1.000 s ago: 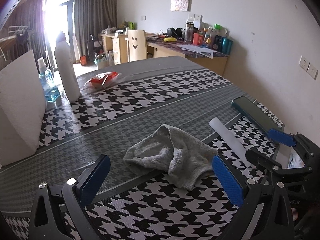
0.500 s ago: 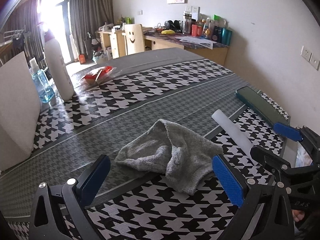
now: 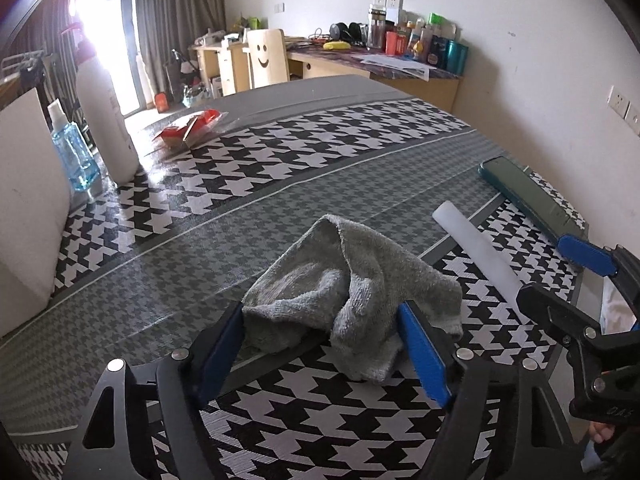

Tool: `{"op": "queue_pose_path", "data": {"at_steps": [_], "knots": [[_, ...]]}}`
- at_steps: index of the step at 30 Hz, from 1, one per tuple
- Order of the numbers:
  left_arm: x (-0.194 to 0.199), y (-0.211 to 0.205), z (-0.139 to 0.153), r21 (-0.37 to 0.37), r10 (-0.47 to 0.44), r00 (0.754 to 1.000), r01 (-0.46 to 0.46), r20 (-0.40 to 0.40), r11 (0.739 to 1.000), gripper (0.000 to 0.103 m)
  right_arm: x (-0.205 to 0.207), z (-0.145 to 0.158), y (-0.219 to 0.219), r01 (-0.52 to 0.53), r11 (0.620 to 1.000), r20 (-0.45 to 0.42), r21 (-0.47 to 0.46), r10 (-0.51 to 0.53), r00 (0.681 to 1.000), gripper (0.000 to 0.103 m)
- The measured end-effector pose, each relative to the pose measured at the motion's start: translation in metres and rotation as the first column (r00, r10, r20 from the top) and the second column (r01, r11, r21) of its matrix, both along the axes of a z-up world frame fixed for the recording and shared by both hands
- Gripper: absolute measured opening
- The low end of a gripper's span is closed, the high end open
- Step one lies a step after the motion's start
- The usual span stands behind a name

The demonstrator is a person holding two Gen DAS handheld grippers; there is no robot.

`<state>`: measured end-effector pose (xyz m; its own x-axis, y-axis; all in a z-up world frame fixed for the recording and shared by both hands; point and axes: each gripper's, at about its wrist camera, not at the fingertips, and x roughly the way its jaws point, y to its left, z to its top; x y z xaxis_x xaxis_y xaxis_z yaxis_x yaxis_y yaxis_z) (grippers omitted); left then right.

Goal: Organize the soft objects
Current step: 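Grasp the grey cloth with the left tool while the right tool grasps the white foam roll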

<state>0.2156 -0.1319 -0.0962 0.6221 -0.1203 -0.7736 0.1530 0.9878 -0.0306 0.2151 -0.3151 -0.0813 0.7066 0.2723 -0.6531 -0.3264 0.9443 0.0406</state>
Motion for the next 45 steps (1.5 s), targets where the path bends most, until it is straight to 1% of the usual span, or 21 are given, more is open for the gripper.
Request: {"op": "queue_pose_path", "data": {"at_steps": [2, 4, 8, 9, 10, 13, 14, 16, 22, 23, 24, 29, 35, 37, 38, 39, 45], "knots": [[0.0, -0.001, 0.0, 0.005, 0.0, 1.0, 0.0, 0.0, 1.0, 0.077, 0.0, 0.0, 0.0, 0.001, 1.0, -0.002, -0.002, -0.001, 1.0, 0.089], [0.0, 0.0, 0.0, 0.005, -0.002, 1.0, 0.002, 0.003, 1.0, 0.069, 0.0, -0.001, 0.0, 0.0, 1.0, -0.003, -0.002, 0.0, 1.0, 0.089], [0.0, 0.002, 0.001, 0.008, 0.007, 1.0, -0.007, 0.006, 1.0, 0.06, -0.001, -0.002, 0.0, -0.003, 1.0, -0.003, -0.004, 0.003, 1.0, 0.089], [0.001, 0.003, 0.001, 0.008, 0.011, 1.0, -0.011, 0.009, 1.0, 0.052, -0.002, -0.002, 0.0, -0.004, 1.0, -0.003, -0.003, 0.004, 1.0, 0.089], [0.001, 0.005, 0.002, 0.004, 0.019, 1.0, -0.019, 0.012, 1.0, 0.042, -0.002, -0.002, 0.001, -0.004, 1.0, -0.004, -0.002, 0.004, 1.0, 0.089], [0.002, 0.012, 0.003, -0.025, 0.031, 0.999, -0.031, 0.014, 0.999, 0.03, -0.003, -0.002, 0.004, -0.011, 1.0, -0.003, -0.006, 0.011, 1.0, 0.089], [0.001, 0.012, 0.004, -0.037, 0.026, 1.0, -0.026, 0.014, 0.999, 0.028, -0.003, -0.002, 0.005, -0.01, 1.0, -0.002, -0.009, 0.01, 1.0, 0.089], [0.0, 0.012, 0.005, -0.055, 0.01, 1.0, -0.01, 0.011, 0.998, 0.027, -0.004, -0.003, 0.007, -0.013, 1.0, -0.003, -0.014, 0.012, 1.0, 0.089], [-0.009, 0.007, 0.011, -0.054, -0.02, 0.999, 0.021, 0.029, 0.998, 0.027, -0.004, -0.001, 0.01, -0.001, 1.0, 0.016, -0.023, 0.001, 1.0, 0.089], [-0.01, 0.007, 0.012, -0.05, -0.02, 0.999, 0.021, 0.034, 0.998, 0.027, -0.004, 0.0, 0.011, 0.0, 1.0, 0.018, -0.021, 0.0, 1.0, 0.085], [-0.011, 0.007, 0.014, -0.048, -0.019, 0.999, 0.021, 0.037, 0.999, 0.027, -0.003, 0.0, 0.012, 0.0, 1.0, 0.013, -0.021, 0.001, 1.0, 0.078], [-0.018, 0.009, 0.018, -0.053, -0.023, 0.999, 0.025, 0.046, 0.998, 0.027, 0.005, -0.006, 0.015, 0.006, 0.999, -0.023, -0.042, -0.006, 1.0, 0.056], [-0.022, 0.014, 0.019, -0.046, 0.004, 0.998, -0.002, 0.055, 0.999, 0.027, 0.006, -0.011, 0.023, -0.013, 0.998, -0.034, -0.068, 0.011, 0.999, 0.052], [-0.024, 0.015, 0.02, -0.04, 0.004, 0.998, -0.001, 0.06, 0.999, 0.027, 0.007, -0.013, 0.025, -0.012, 0.997, -0.044, -0.075, 0.009, 0.999, 0.048], [-0.024, 0.015, 0.02, -0.04, 0.003, 0.998, 0.0, 0.061, 0.999, 0.027, 0.008, -0.013, 0.027, -0.011, 0.997, -0.048, -0.079, 0.007, 0.999, 0.044], [-0.025, 0.015, 0.021, -0.041, 0.001, 0.998, 0.001, 0.064, 0.999, 0.027, 0.009, -0.014, 0.028, -0.01, 0.997, -0.053, -0.082, 0.005, 0.999, 0.043], [-0.028, 0.022, 0.024, -0.052, 0.018, 0.997, -0.014, 0.073, 0.999, 0.027, 0.011, -0.016, 0.029, -0.004, 0.997, -0.071, -0.072, -0.001, 0.997, 0.042]]}}
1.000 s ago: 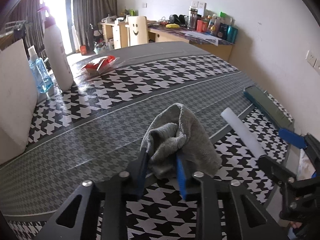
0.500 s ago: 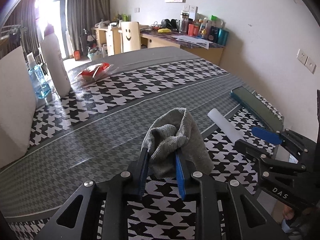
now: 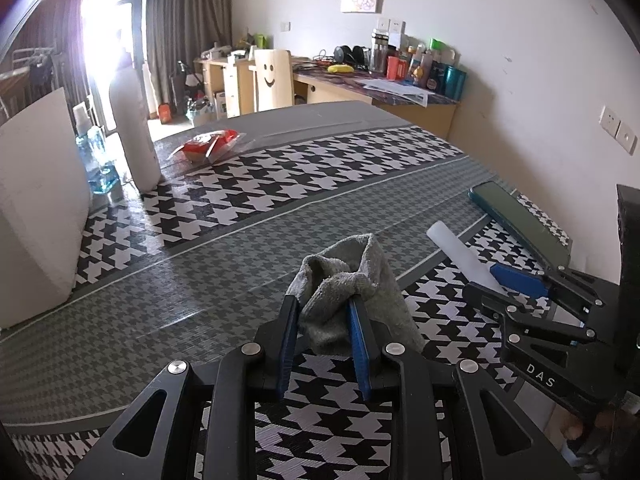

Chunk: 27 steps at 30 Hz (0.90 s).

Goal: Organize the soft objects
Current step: 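Grasp the grey cloth with the left tool while the right tool grasps the white foam roll, then lift and carry the grey cloth and foam roll toward the white foam box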

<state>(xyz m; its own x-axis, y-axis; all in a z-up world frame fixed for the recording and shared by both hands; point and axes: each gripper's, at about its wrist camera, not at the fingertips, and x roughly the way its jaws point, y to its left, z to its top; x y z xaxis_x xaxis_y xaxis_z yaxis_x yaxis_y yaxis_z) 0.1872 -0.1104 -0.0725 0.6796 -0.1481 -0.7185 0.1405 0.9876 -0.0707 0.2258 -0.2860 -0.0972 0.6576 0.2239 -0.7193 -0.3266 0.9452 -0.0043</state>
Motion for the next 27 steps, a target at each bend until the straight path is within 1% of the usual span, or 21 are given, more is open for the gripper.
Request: {"op": "queue_pose_path", "data": {"at_steps": [4, 5, 8, 11, 14, 18, 27], "knots": [[-0.001, 0.0, 0.002, 0.0, 0.001, 1.0, -0.001, 0.01, 1.0, 0.027, 0.001, 0.001, -0.001, -0.009, 1.0, -0.008, 0.008, 0.009, 1.0, 0.041], [-0.002, 0.0, 0.003, -0.002, 0.0, 1.0, 0.0, 0.013, 1.0, 0.027, 0.002, 0.001, -0.002, -0.01, 1.0, -0.009, 0.006, 0.011, 1.0, 0.038], [-0.005, 0.001, 0.005, -0.007, -0.005, 1.0, 0.005, 0.024, 1.0, 0.026, 0.005, 0.002, -0.004, 0.0, 1.0, -0.015, 0.012, 0.001, 1.0, 0.024], [-0.008, 0.003, 0.006, -0.012, -0.008, 1.0, 0.008, 0.027, 1.0, 0.026, 0.006, 0.002, -0.004, -0.001, 1.0, -0.015, 0.018, 0.002, 1.0, 0.021], [-0.01, 0.007, 0.009, -0.016, -0.006, 0.999, 0.006, 0.036, 1.0, 0.025, 0.004, 0.007, -0.005, 0.001, 0.999, -0.008, 0.035, -0.001, 1.0, 0.016], [-0.015, 0.013, 0.011, -0.024, -0.006, 0.999, 0.007, 0.045, 1.0, 0.023, -0.001, 0.013, -0.001, -0.008, 0.999, 0.008, 0.038, 0.007, 1.0, 0.016], [-0.026, 0.024, 0.02, -0.043, -0.014, 0.997, 0.018, 0.075, 0.999, 0.015, -0.014, 0.027, 0.009, -0.038, 0.997, 0.04, 0.06, 0.036, 0.999, 0.016]]}}
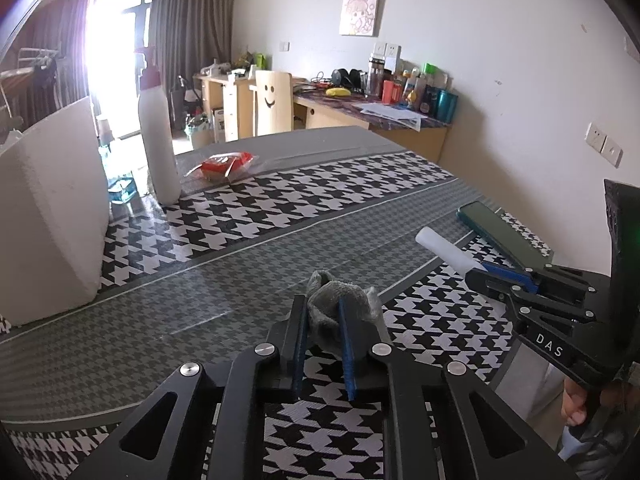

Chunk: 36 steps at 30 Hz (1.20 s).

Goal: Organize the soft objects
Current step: 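Lift and carry the grey cloth and foam roll toward the white foam box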

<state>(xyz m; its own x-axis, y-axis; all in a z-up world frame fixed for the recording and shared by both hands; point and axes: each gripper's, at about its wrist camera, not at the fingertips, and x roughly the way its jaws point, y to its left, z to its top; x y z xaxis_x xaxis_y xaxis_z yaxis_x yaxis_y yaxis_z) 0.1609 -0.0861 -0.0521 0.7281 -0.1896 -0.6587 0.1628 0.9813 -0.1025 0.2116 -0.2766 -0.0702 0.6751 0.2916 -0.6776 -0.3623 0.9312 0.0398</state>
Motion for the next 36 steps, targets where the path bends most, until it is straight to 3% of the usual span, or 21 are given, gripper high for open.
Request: {"op": "queue_pose_path", "data": {"at_steps": [11, 36], "knots": [[-0.011, 0.016, 0.015, -0.033, -0.005, 0.999, 0.006, 0.039, 0.999, 0.009, -0.014, 0.016, 0.01, -0.037, 0.999, 0.046, 0.022, 0.036, 0.998, 0.016], [-0.033, 0.05, 0.056, 0.024, 0.082, 0.985, -0.087, 0.152, 0.996, 0.009, -0.026, 0.06, 0.048, -0.139, 0.988, 0.169, 0.07, 0.125, 0.978, 0.016]]}}
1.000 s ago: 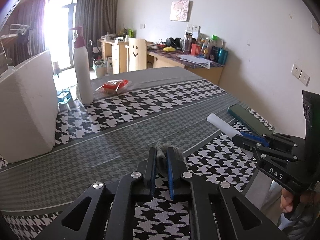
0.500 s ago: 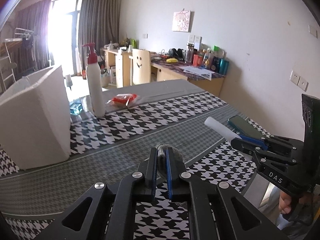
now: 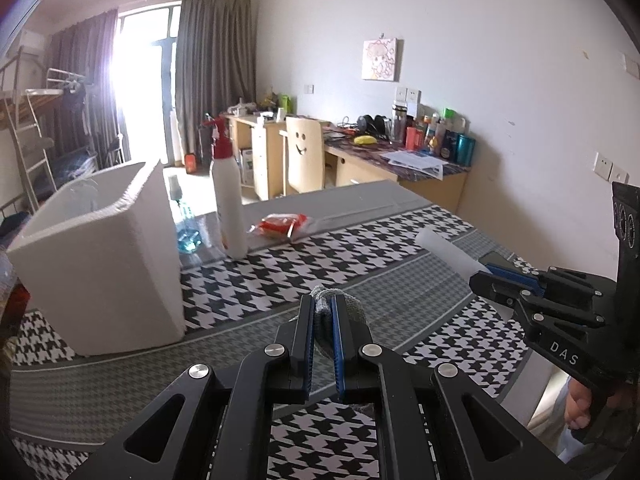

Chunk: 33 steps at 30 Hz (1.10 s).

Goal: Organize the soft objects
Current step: 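Lift and carry the grey cloth and foam roll toward the white foam box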

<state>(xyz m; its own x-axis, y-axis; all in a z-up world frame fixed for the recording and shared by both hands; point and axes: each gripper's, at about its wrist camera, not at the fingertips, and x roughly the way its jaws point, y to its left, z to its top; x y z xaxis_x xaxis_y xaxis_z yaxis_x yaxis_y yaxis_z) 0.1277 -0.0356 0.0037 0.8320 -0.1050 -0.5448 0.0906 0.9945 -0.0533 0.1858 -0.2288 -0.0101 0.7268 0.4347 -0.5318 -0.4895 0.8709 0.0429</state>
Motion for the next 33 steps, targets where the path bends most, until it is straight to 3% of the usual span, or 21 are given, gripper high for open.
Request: {"op": "queue_pose_path", "data": {"at_steps": [33], "knots": [[-0.005, 0.036, 0.041, 0.05, 0.098, 0.991, -0.103, 0.096, 0.993, 0.009, 0.008, 0.039, 0.051, -0.133, 0.991, 0.074, 0.021, 0.132, 0.989, 0.016]]}}
